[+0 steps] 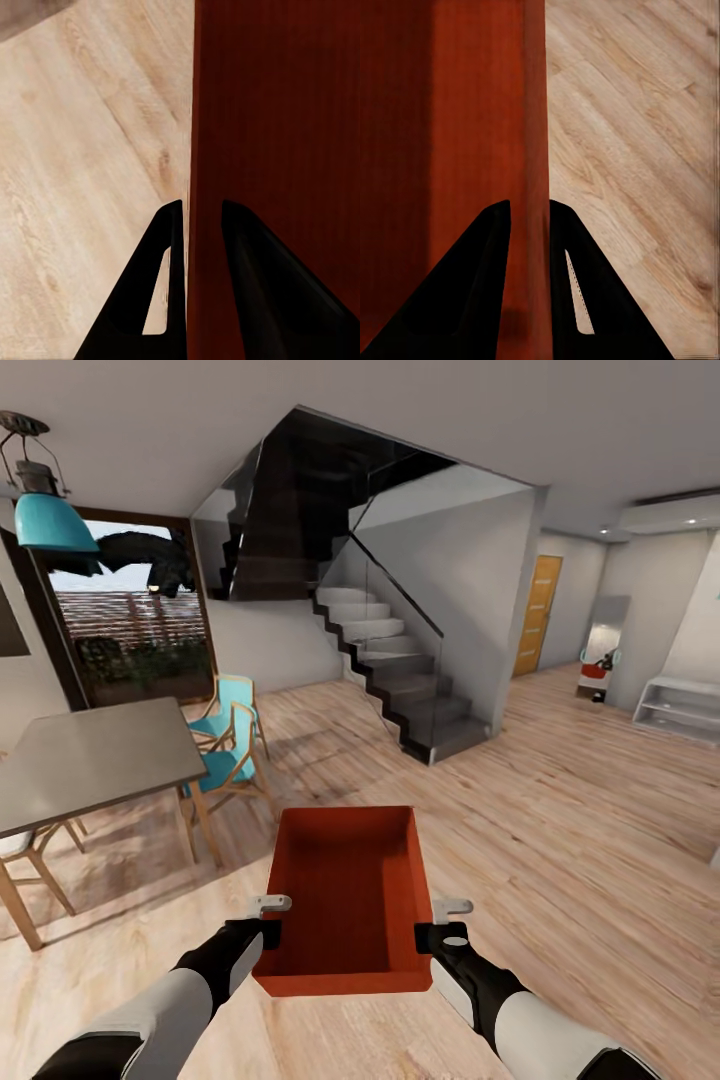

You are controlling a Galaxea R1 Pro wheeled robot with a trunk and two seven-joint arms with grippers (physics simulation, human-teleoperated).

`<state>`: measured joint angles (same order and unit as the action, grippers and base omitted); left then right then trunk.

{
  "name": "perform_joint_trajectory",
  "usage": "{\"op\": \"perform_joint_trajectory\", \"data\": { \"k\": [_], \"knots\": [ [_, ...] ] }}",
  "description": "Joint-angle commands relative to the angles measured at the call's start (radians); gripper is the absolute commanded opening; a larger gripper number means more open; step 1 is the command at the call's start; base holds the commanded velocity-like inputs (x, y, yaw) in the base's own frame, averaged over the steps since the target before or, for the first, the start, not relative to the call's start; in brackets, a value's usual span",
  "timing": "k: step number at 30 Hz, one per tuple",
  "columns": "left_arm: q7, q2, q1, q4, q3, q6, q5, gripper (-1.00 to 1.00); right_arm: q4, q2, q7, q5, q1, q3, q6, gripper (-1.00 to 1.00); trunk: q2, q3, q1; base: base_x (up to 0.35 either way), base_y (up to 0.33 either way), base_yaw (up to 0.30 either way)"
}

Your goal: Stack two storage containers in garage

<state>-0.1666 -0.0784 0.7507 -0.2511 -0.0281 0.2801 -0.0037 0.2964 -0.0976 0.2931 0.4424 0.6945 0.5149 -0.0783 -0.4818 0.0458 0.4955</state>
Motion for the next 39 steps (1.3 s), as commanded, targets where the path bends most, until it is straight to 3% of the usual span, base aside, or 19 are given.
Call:
{"op": "perform_joint_trajectory", "data": {
  "k": [1, 20, 39],
  "knots": [
    [-0.005, 0.014, -0.001, 0.000, -0.002, 0.007, 0.001, -1.00, 0.040, 0.001, 0.004, -0.002, 0.002, -0.009, 0.011, -1.00, -0.002, 0.002, 0.001, 0.000, 0.000, -0.293],
    [-0.005, 0.014, -0.001, 0.000, -0.001, 0.007, 0.002, -1.00, 0.040, 0.001, 0.003, -0.002, 0.002, -0.009, 0.011, -1.00, -0.002, 0.002, 0.001, 0.000, 0.000, -0.289],
    [-0.005, 0.014, -0.001, 0.000, -0.001, 0.006, 0.001, -1.00, 0.040, 0.001, 0.005, -0.001, 0.002, -0.011, 0.012, -1.00, -0.002, -0.005, 0.001, 0.000, 0.000, -0.167]
  ]
}}
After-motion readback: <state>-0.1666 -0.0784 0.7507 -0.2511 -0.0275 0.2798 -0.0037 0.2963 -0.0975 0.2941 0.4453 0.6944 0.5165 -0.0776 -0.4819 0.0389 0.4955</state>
